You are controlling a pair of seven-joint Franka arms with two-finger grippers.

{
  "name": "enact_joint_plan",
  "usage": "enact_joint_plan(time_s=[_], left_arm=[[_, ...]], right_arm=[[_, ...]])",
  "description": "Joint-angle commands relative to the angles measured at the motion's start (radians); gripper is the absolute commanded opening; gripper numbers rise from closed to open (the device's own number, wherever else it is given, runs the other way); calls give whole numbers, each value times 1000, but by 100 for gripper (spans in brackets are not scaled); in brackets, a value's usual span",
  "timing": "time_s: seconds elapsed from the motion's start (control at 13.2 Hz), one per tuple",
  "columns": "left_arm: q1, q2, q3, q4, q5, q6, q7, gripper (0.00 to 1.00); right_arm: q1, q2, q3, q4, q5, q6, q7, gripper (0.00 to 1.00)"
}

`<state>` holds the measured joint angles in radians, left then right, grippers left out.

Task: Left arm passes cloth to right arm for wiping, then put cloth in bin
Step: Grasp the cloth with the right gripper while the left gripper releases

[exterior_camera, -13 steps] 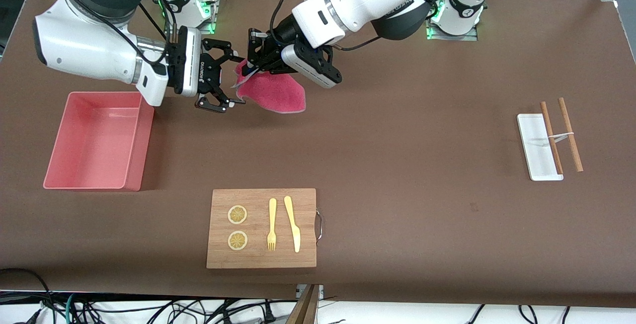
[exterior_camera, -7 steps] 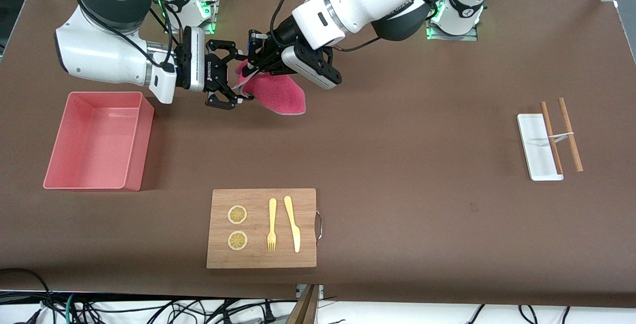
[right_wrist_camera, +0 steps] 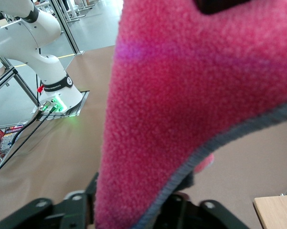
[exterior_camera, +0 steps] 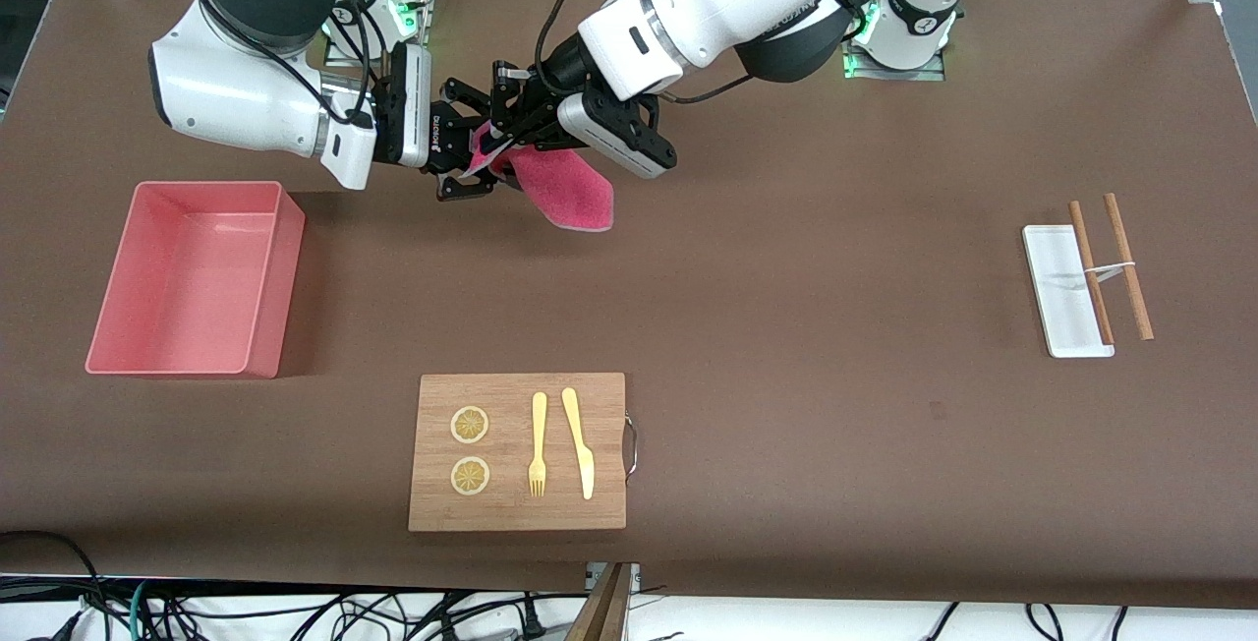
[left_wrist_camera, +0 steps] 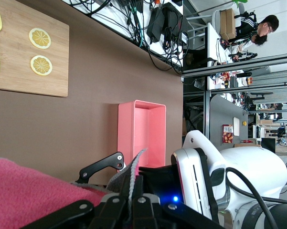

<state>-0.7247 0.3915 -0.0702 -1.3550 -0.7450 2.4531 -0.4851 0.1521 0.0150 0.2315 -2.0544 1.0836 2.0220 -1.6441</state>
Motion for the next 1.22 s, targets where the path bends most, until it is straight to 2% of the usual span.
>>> enact_joint_plan(time_s=[0.0, 0.15, 0.38, 0.46, 0.53, 0.68, 0.91, 1.14], left_arm=[[-15, 7, 10, 13, -5, 11, -9, 0], [-13, 7, 12, 13, -5, 11, -9, 0], [-13, 6, 10, 13, -7, 11, -13, 0], [-13, 6, 13, 11, -2, 9, -4, 47], [-15, 6, 15, 11, 28, 9, -9, 99], [-13, 1, 12, 11, 47, 3, -12, 100], [-7, -6, 20, -6, 56, -35, -12, 100], [42, -52, 26, -16, 217, -246, -12, 100]], right_arm=[[3, -30, 2, -27, 29, 18, -22, 7], [1, -30, 2, -23, 29, 17, -4, 0], [1, -33, 0, -12, 15, 14, 55, 0], [1, -39, 0, -9, 0, 12, 81, 0], [1, -41, 0, 0, -14, 9, 87, 0], [0, -47, -3, 2, -24, 4, 87, 0], [-2, -72, -37, 22, -146, -57, 189, 0], [-2, -76, -112, 69, -279, -175, 311, 0]])
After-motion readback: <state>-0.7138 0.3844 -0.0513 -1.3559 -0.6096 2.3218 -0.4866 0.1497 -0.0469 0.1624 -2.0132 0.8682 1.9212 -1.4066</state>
